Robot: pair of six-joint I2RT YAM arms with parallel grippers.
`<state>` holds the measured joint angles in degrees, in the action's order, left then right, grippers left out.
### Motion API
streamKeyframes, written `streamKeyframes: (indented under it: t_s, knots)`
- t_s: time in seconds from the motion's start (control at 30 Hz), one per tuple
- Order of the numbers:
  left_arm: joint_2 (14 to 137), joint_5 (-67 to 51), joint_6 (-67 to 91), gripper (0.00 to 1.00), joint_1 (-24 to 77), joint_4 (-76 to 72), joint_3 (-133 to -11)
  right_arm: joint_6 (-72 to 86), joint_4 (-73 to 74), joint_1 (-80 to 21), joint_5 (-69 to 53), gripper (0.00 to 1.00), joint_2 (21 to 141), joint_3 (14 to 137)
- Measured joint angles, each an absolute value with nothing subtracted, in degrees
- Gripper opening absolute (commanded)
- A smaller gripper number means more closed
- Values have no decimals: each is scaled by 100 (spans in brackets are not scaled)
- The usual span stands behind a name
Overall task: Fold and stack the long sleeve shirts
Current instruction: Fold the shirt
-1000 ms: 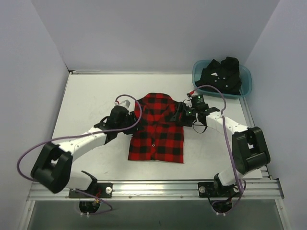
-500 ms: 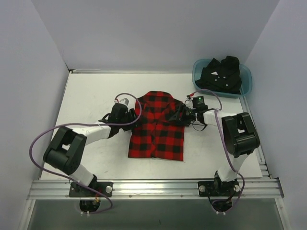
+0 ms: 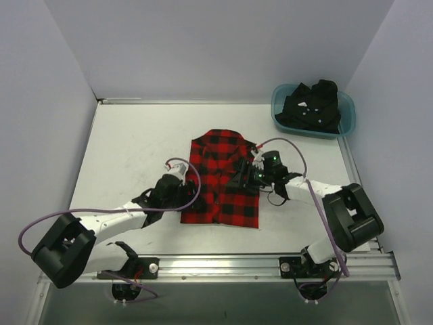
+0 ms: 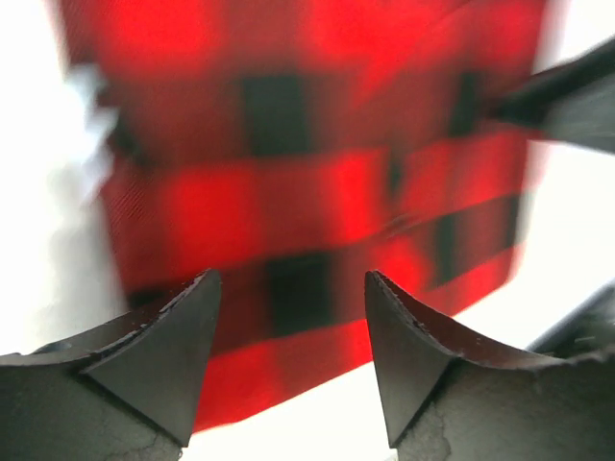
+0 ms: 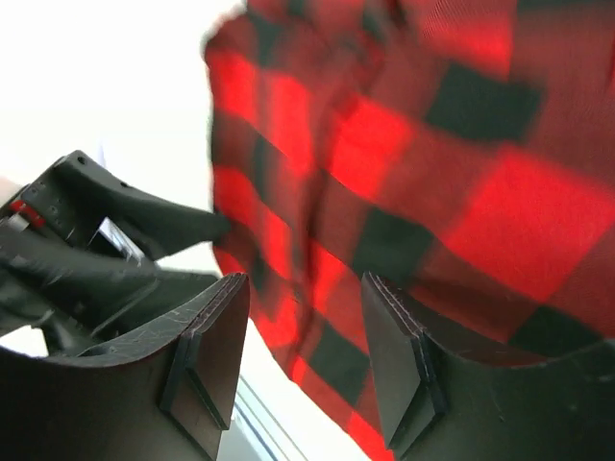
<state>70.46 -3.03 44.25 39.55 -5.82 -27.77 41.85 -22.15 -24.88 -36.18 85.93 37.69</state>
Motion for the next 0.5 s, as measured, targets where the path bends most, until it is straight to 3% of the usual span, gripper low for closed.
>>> streamKeyframes:
  t_s: [0.27, 0.5]
  knots:
    - [7432, -423, 4851, 70, 3927, -1175, -2296, 4733, -3330, -2550, -3924, 49, 9570, 3323]
    - [7253, -445, 4880, 73, 3929, -801, -2445, 4508, -2838, -2290, -3789, 50, 9056, 3328]
